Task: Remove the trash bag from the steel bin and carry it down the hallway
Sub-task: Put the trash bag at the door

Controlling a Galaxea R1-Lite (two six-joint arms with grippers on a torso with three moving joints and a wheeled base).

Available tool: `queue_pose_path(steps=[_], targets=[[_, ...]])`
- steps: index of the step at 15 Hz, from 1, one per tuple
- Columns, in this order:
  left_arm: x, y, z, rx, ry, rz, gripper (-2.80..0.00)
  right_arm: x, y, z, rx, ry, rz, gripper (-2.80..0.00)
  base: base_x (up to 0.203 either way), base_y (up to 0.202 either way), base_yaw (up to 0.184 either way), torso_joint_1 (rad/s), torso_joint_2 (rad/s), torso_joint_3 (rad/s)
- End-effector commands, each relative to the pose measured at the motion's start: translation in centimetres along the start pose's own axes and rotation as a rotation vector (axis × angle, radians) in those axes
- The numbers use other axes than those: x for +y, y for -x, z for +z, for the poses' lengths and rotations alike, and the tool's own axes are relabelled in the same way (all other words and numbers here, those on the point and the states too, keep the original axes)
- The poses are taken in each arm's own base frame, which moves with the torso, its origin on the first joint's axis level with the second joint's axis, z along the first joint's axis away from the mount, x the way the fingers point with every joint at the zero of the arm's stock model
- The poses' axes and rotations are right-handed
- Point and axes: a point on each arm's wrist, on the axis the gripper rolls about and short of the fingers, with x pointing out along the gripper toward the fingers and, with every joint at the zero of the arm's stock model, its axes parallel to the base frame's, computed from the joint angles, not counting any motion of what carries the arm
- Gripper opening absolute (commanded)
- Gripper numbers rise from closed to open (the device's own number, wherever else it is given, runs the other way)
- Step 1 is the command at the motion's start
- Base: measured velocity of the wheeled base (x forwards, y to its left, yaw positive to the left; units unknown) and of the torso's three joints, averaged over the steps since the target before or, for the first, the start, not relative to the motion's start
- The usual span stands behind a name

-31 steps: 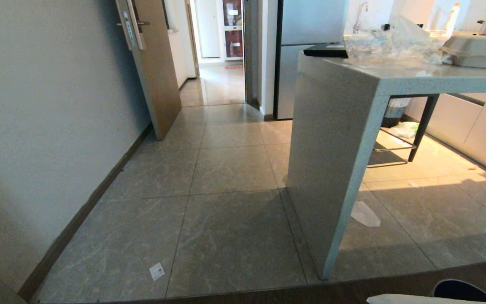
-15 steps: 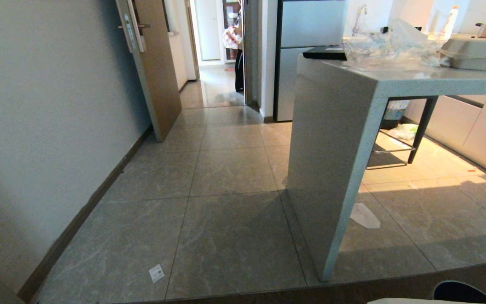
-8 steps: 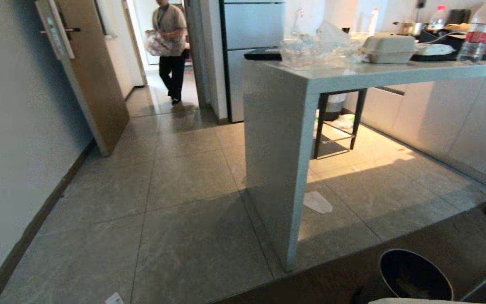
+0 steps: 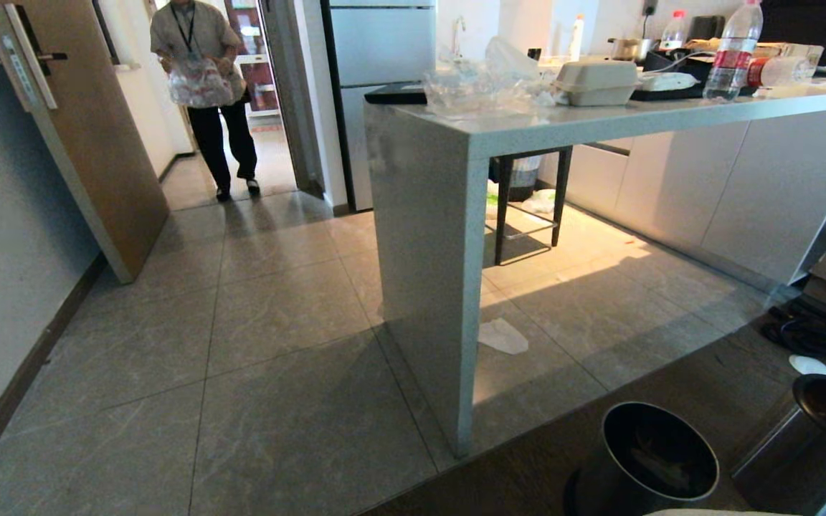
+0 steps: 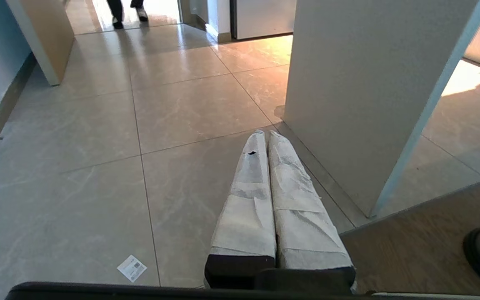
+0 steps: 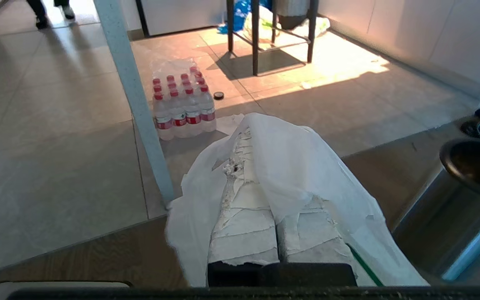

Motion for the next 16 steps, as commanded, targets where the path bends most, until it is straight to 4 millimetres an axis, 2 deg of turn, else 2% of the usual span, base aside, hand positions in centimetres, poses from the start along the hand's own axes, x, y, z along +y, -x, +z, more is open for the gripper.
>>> queue_pose_path(steps=[1,8,16], targets=[[0.00,0.00,0.00,0.000,0.000,0.000,-2.80,0.00,0.00,0.01,-0.001,0.001,0.001,-2.80,0.000,0.000,0.000,0.000,0.00,0.000],[0.00,0.00,0.00,0.000,0.001,0.000,-2.80,-0.03,-0.01,0.01,0.001,-0.014,-0.014,-2.80,0.000,-0.002,0.009,0.000,0.00,0.000],[0.00,0.00,0.00,0.000,0.001,0.000,-2.80,-0.03,0.00,0.01,0.000,-0.009,-0.012,-2.80,0.000,-0.009,0.163,0.002,0.00,0.001]])
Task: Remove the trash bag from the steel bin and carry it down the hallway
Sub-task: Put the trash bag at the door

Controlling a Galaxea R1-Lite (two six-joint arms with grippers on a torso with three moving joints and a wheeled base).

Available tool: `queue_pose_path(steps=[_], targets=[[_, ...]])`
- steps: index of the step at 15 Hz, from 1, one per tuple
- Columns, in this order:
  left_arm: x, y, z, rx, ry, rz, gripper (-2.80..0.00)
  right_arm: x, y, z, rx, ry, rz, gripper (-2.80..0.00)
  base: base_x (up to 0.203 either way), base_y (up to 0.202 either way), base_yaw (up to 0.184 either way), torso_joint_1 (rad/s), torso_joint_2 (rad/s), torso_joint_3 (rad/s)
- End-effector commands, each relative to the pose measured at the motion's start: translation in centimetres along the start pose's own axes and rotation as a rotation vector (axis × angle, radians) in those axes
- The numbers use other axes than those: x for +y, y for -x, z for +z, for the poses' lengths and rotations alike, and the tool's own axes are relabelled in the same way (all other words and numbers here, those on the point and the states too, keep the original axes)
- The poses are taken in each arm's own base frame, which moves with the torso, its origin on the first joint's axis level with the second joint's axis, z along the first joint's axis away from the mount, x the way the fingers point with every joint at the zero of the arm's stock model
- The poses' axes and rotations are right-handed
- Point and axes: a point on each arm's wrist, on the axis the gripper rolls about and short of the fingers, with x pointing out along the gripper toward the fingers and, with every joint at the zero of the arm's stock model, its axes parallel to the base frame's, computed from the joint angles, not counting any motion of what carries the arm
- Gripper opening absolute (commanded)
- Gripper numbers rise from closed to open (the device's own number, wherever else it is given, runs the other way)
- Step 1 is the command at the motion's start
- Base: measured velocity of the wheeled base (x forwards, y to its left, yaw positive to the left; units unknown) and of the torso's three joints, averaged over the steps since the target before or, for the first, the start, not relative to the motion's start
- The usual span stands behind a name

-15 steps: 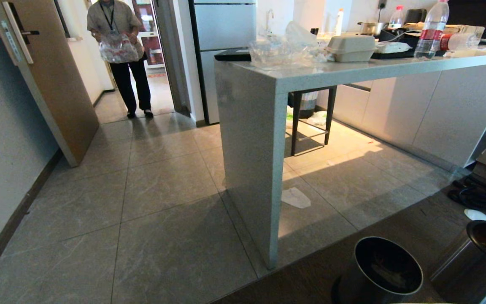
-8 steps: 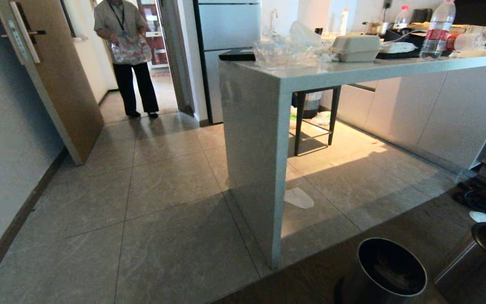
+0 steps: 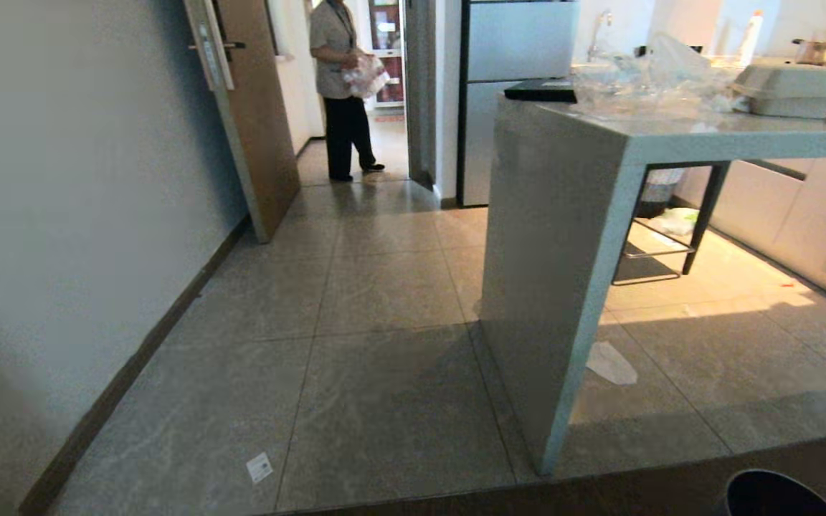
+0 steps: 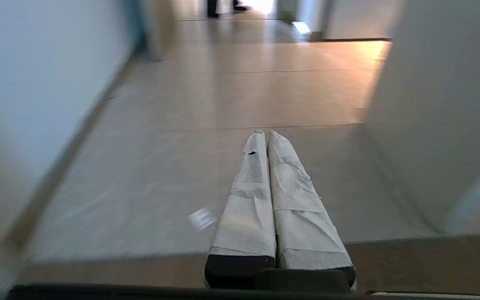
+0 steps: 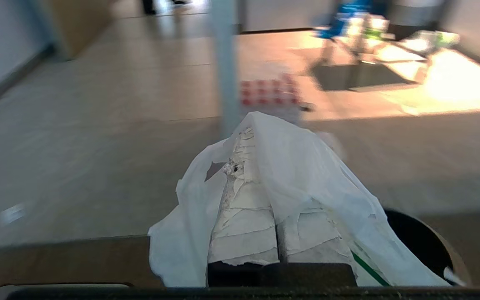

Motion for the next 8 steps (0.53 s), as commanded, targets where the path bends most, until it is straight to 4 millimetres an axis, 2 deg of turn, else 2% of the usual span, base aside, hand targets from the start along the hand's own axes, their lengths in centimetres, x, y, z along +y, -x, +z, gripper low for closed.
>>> queue_pose_path(steps=[1,4,8], targets=[[0.00,0.00,0.00,0.000,0.001,0.000,-2.80,0.00,0.00,0.00,-0.001,-0.001,0.001,-2.80,0.000,-0.007,0.167,0.002,0.00,0.002],[0.00,0.00,0.00,0.000,-0.001,0.000,-2.80,0.00,0.00,0.00,0.000,0.000,0.002,-2.80,0.002,-0.008,0.131,0.003,0.00,0.002],[0.00,0.00,0.00,0.000,0.001,0.001,-2.80,0.00,0.00,0.00,0.000,-0.002,0.001,-2.80,0.000,0.000,0.000,0.000,0.00,0.000]])
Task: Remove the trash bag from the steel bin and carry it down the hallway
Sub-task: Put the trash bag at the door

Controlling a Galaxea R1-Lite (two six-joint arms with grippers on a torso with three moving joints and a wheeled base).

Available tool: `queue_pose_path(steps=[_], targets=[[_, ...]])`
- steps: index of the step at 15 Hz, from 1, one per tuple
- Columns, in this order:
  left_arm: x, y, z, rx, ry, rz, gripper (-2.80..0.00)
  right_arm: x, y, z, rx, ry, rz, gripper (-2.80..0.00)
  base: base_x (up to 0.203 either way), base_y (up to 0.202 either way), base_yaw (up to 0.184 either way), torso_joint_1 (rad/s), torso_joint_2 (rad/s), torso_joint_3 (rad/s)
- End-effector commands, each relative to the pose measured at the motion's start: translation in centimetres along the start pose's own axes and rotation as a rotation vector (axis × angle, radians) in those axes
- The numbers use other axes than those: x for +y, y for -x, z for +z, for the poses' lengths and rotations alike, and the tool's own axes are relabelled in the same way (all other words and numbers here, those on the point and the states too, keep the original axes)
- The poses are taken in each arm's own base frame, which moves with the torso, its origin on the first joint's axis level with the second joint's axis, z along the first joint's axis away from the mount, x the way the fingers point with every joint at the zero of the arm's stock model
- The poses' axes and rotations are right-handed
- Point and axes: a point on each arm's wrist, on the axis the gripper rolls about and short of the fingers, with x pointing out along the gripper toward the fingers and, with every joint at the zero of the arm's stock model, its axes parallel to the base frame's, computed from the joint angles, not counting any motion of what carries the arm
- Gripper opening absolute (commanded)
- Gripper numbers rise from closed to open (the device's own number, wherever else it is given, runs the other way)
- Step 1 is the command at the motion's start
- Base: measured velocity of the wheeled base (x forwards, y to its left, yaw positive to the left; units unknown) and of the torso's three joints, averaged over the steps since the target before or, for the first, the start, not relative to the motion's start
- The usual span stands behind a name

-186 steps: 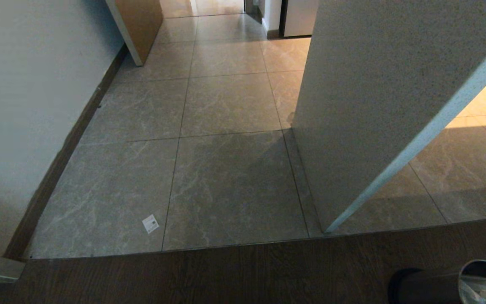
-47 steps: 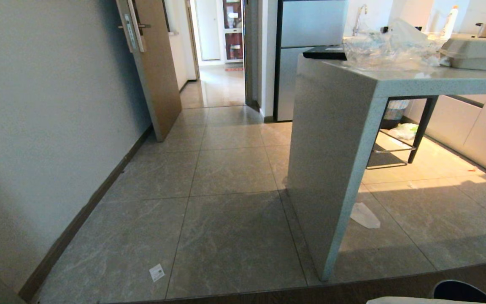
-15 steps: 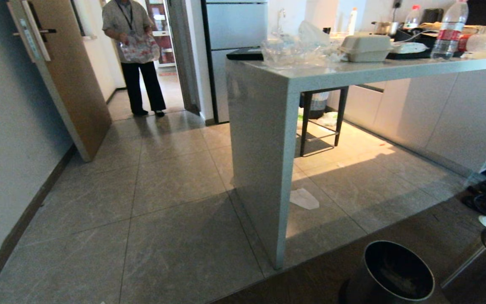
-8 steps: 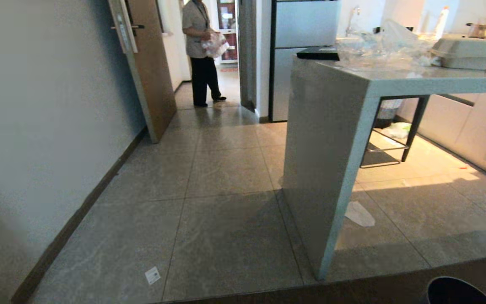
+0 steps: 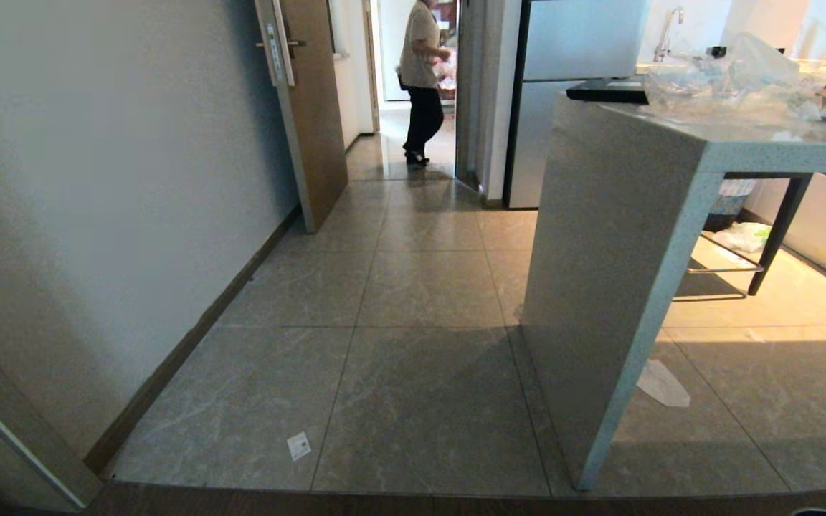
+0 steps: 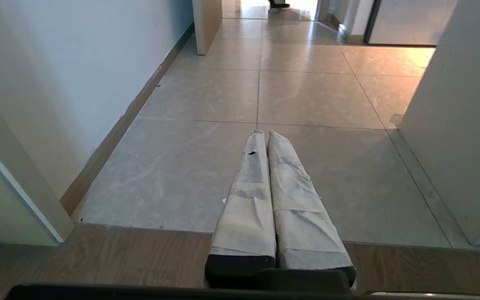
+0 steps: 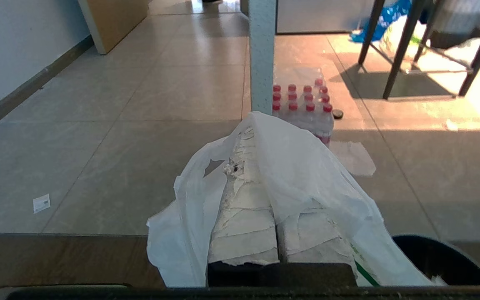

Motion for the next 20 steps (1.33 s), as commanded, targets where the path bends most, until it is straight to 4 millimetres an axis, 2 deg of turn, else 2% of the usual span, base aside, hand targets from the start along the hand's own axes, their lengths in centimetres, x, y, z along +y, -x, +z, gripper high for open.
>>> queue_pose_path(steps=[1,12,18,20], targets=[[0.00,0.00,0.00,0.000,0.001,0.000,-2.80,0.00,0.00,0.00,-0.001,0.000,0.000,-2.80,0.000,0.000,0.000,0.000,0.00,0.000],[0.00,0.00,0.00,0.000,0.001,0.000,-2.80,0.00,0.00,0.01,-0.001,0.000,0.001,-2.80,0.000,0.005,0.000,0.000,0.00,0.000],[0.00,0.00,0.00,0.000,-0.002,0.000,-2.80,0.00,0.00,0.00,0.000,0.000,0.000,-2.80,0.000,0.167,-0.002,0.002,0.00,0.001],[0.00,0.00,0.00,0.000,-0.005,0.000,-2.80,0.00,0.00,0.01,-0.002,-0.001,0.000,-2.80,0.000,0.037,0.001,-0.001,0.00,0.001]])
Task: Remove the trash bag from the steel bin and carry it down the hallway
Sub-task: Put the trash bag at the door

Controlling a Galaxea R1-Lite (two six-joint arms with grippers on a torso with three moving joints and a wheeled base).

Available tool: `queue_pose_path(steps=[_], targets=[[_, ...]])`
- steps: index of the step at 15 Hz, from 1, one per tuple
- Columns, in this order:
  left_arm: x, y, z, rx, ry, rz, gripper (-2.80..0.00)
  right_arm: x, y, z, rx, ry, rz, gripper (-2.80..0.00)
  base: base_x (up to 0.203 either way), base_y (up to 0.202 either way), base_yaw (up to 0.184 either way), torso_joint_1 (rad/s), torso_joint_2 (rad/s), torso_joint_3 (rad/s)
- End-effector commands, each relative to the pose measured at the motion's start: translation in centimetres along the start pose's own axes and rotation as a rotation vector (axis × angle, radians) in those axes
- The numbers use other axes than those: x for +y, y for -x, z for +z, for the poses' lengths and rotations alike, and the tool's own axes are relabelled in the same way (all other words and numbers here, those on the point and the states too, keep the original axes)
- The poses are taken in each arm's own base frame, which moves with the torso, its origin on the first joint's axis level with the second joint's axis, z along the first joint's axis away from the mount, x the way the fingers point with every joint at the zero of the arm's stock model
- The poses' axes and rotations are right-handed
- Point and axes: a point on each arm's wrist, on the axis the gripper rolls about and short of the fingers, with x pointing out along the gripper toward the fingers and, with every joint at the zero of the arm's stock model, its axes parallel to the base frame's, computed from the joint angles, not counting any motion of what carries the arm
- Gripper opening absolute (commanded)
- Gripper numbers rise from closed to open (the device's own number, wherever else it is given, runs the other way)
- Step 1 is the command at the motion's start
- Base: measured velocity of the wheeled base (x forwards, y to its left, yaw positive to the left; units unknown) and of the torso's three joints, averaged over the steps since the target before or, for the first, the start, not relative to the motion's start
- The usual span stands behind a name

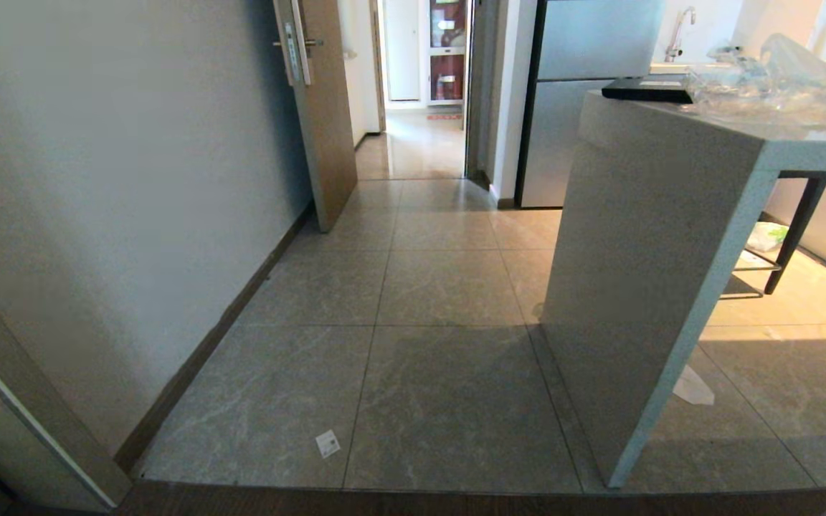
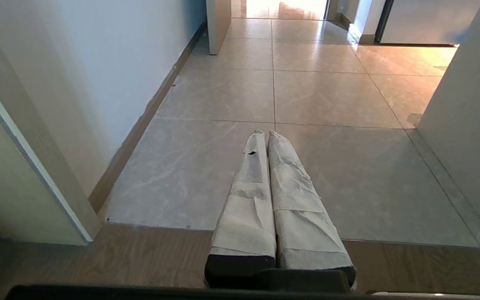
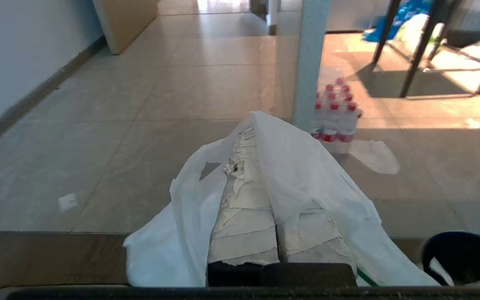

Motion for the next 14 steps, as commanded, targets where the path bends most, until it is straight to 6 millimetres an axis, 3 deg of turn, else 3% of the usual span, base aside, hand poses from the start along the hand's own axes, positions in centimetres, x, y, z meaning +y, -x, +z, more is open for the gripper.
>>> queue_pose_path(steps=[1,8,14], targets=[[0.00,0.00,0.00,0.000,0.000,0.000,-2.80,0.00,0.00,0.01,-0.001,0.001,-0.001,-2.80,0.000,0.000,0.000,0.000,0.00,0.000],[0.00,0.00,0.00,0.000,0.005,0.001,-2.80,0.00,0.00,0.00,0.000,-0.001,-0.001,-2.80,0.000,0.000,0.000,0.000,0.00,0.000],[0.00,0.00,0.00,0.000,0.006,0.001,-2.80,0.00,0.00,-0.01,0.000,-0.001,-0.001,-2.80,0.177,0.000,0.001,0.003,0.00,0.003]])
